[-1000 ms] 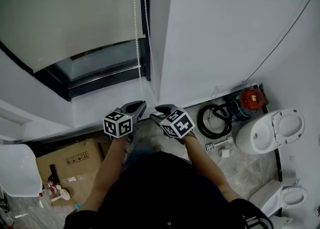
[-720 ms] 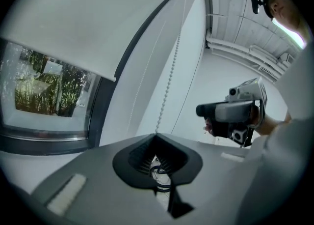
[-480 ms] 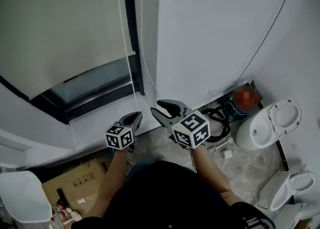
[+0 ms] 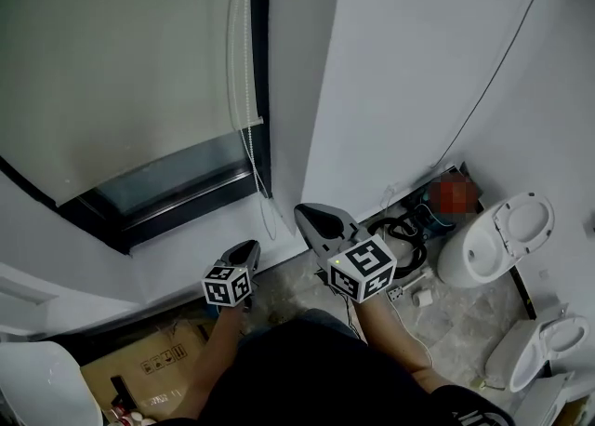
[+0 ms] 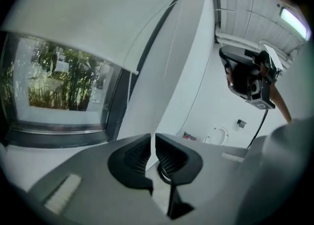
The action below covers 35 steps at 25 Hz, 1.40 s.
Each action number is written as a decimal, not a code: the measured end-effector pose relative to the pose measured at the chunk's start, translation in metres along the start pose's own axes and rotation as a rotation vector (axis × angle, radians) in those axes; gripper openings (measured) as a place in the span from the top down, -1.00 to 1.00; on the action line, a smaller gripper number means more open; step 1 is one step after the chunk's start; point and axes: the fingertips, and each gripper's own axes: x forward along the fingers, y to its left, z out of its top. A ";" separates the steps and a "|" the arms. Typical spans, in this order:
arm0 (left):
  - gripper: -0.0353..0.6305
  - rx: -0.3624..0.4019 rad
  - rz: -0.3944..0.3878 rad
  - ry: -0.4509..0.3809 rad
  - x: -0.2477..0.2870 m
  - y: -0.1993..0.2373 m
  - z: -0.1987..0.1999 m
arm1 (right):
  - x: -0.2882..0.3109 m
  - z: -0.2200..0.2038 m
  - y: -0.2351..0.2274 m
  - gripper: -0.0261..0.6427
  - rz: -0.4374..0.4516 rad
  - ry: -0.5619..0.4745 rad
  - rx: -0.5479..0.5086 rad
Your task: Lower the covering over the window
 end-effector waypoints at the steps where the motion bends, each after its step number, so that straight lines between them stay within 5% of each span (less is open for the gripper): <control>1: 0.85 -0.013 0.012 -0.010 -0.005 0.005 -0.003 | 0.001 -0.004 0.002 0.87 -0.006 0.001 -0.002; 6: 0.86 0.089 0.067 -0.159 -0.041 0.008 0.073 | 0.008 -0.008 0.006 0.88 -0.046 -0.006 0.027; 11: 0.86 0.259 0.131 -0.395 -0.092 -0.032 0.199 | 0.018 0.036 0.002 0.88 -0.100 -0.084 -0.087; 16: 0.86 0.382 0.178 -0.551 -0.140 -0.077 0.266 | 0.006 0.086 -0.007 0.88 -0.201 -0.216 -0.150; 24: 0.86 0.421 0.156 -0.609 -0.152 -0.106 0.298 | -0.023 0.135 -0.025 0.88 -0.332 -0.311 -0.202; 35: 0.86 0.456 0.155 -0.584 -0.141 -0.108 0.298 | -0.021 0.136 -0.025 0.89 -0.349 -0.280 -0.233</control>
